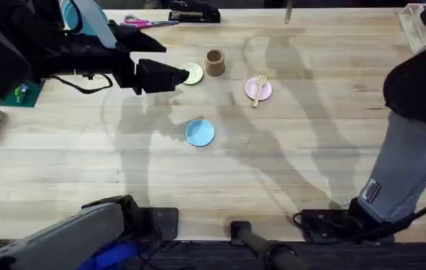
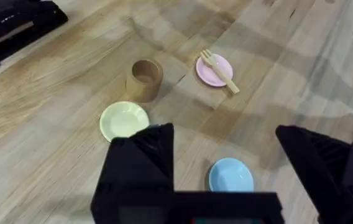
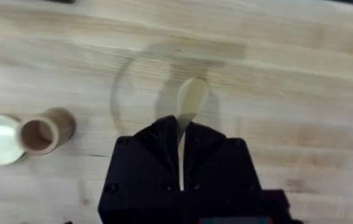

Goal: Pick up a utensil and set it on the pink plate, then put the other utensil in the container.

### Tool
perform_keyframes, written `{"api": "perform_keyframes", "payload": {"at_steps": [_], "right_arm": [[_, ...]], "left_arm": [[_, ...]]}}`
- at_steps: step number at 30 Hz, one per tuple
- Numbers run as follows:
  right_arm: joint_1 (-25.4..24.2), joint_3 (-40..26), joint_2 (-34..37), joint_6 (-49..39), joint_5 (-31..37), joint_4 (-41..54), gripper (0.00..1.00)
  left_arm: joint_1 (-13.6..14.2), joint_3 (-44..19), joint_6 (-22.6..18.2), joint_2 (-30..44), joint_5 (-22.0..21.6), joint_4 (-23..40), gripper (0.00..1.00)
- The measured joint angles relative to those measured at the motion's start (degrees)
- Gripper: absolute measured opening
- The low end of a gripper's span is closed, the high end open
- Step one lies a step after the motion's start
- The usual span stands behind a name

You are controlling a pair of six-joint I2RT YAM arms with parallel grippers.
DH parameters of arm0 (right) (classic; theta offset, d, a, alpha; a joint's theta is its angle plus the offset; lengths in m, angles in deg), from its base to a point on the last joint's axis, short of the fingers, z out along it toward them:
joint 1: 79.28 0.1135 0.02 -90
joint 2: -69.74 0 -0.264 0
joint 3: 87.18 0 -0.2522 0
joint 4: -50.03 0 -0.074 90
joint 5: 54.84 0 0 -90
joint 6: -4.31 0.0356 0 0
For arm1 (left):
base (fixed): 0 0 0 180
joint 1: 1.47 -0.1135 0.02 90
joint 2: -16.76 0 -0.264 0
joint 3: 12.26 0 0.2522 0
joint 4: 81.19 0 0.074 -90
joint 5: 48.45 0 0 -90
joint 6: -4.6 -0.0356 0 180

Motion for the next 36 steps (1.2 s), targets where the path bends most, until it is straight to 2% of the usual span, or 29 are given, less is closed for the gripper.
{"api": "perform_keyframes", "payload": {"at_steps": [7, 18, 25, 29, 36], "right_arm": [[0.17, -0.63, -2.19, -2.02, -4.66, 1.25, 0.034], [-0.95, 0.73, -11.07, -2.25, -5.96, 1.22, 0.033], [-0.48, 11.17, -16.76, -6.34, -6.11, -5.18, 0.033], [0.75, 13.44, -16.91, -9.26, -6.52, -10.24, 0.033], [2.34, 16.2, -16.9, -13.95, -11.01, -21.58, 0.033]], "left_arm": [[0.0, 0.0, 0.0, 0.0, 0.0, 0.02, 0.993], [0.0, 0.0, 0.0, 0.0, 0.0, 0.0, 0.993], [0.0, 0.0, 0.0, 0.0, 0.0, 0.02, 0.993], [0.0, 0.0, 0.0, 0.0, 0.0, 0.0, 0.993], [0.0, 0.0, 0.0, 0.0, 0.0, 0.02, 0.993]]}}
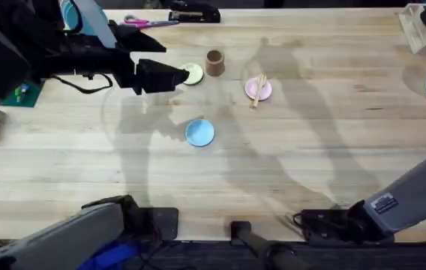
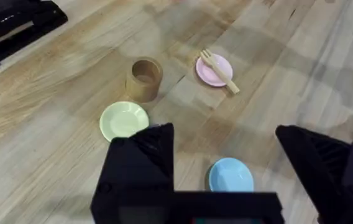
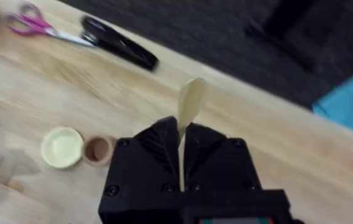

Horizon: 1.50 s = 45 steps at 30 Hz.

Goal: Pick up a utensil and set it on the pink plate, then put the other utensil in the container.

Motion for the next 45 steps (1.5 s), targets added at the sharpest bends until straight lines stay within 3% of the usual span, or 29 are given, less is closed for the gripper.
{"api": "perform_keyframes", "payload": {"at_steps": [12, 21, 30, 38, 45], "right_arm": [[0.08, 6.23, -0.29, -4.34, -17.24, -19.0, 0.033], [-0.11, 24.06, -9.31, -7.37, -26.47, -41.37, 0.033], [-5.95, 36.63, -13.17, 0.49, -48.72, -64.33, 0.03], [-8.69, 40.03, -11.66, 3.12, -62.28, -68.82, 0.031], [-8.62, 40.16, -6.36, -1.8, -66.58, -72.94, 0.031]], "left_arm": [[0.0, 0.0, 0.0, 0.0, 0.0, -0.02, 0.993], [0.0, 0.0, 0.0, 0.0, 0.0, 0.0, 0.993], [0.0, 0.0, 0.0, 0.0, 0.0, 0.0, 0.994], [0.0, 0.0, 0.0, 0.0, 0.0, -0.02, 0.994], [0.0, 0.0, 0.0, 0.0, 0.0, -0.01, 0.993]]}}
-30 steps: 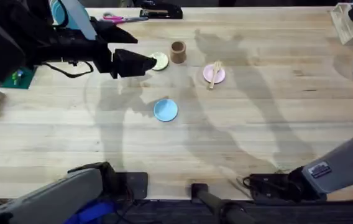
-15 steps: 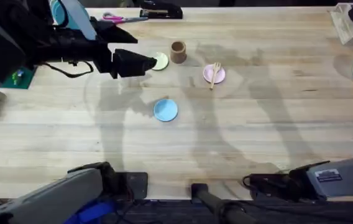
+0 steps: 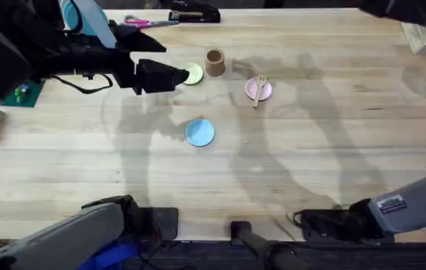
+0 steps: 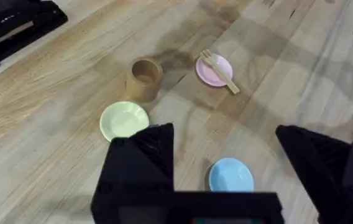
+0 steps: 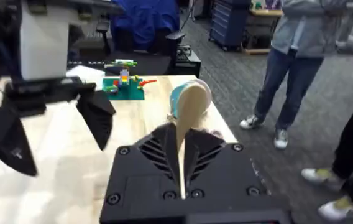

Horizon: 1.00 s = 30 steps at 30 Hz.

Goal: Pick up a utensil and set it on the pink plate, then put the other utensil in the container.

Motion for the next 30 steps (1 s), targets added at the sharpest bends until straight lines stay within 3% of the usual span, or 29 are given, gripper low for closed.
{"api": "perform_keyframes", "payload": {"at_steps": [5, 30], "right_arm": [[0.07, 0.02, 3.77, -4.26, -2.93, -4.8, 0.031], [3.19, 0.04, 16.43, -16.7, -7.01, -11.15, 0.033]], "left_arm": [[0.0, 0.0, 0.0, 0.0, 0.0, 0.01, 0.995], [0.0, 0.0, 0.0, 0.0, 0.0, 0.01, 0.995]]}}
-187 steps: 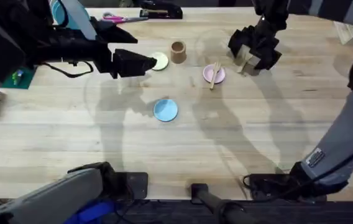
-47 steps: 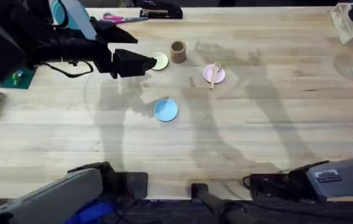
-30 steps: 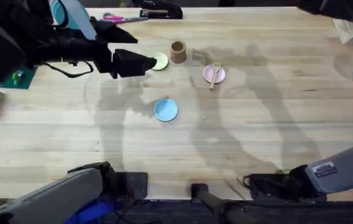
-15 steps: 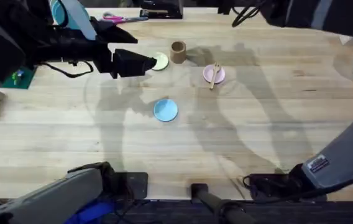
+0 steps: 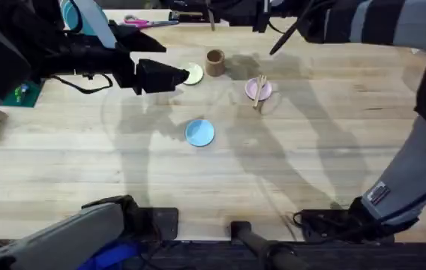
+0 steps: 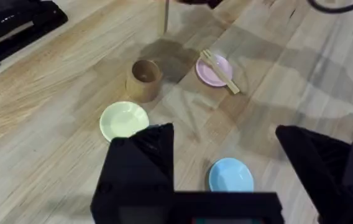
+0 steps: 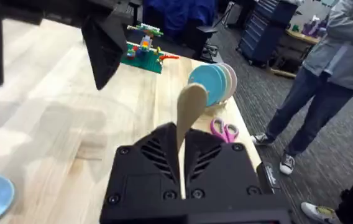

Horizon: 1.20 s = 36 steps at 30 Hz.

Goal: Pick up a utensil and set it on the pink plate, then put the other utensil in the container.

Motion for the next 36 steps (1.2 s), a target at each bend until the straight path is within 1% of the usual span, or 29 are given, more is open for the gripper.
{"api": "perform_keyframes", "payload": {"at_steps": [8, 20, 36], "right_arm": [[0.24, 0.02, 4.47, -2.08, -1.04, -2.83, 0.033], [0.24, 0.04, 8.64, -4.37, -1.43, -5.64, 0.033], [0.29, 0.04, 16.96, -6.52, -1.49, -6.4, 0.033]], "left_arm": [[0.0, 0.0, 0.0, 0.0, 0.0, 0.0, 0.993], [0.0, 0.0, 0.0, 0.0, 0.0, 0.0, 0.994], [0.0, 0.0, 0.0, 0.0, 0.0, 0.0, 0.993]]}}
